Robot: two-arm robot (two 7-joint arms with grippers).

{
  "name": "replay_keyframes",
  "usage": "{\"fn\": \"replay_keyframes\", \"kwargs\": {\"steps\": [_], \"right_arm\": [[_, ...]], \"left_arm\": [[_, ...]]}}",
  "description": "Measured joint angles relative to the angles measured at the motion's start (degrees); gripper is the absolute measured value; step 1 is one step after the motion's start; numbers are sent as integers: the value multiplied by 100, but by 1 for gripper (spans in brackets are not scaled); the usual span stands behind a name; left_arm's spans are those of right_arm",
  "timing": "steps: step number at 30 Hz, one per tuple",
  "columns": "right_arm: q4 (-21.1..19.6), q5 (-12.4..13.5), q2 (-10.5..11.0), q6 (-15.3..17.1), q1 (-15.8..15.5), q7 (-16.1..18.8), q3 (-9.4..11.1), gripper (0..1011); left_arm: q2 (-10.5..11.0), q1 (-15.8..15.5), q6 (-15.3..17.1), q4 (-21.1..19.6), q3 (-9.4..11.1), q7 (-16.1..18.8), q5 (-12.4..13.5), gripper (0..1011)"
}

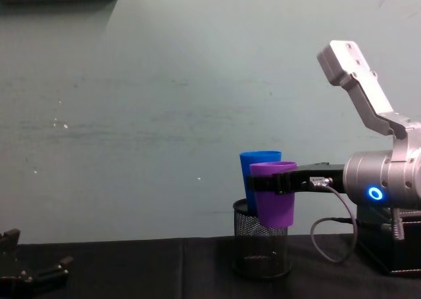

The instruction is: Pick up one cup with a gripper and tap it against the other cup.

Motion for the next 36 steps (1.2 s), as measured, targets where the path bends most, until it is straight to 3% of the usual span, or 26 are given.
{"fn": "replay_keyframes", "kwargs": {"steps": [36], "right_arm": [[-13, 13, 9, -6, -9, -1, 0, 741]], "left_arm": [[0, 0, 0, 0, 0, 0, 0, 1000]]}}
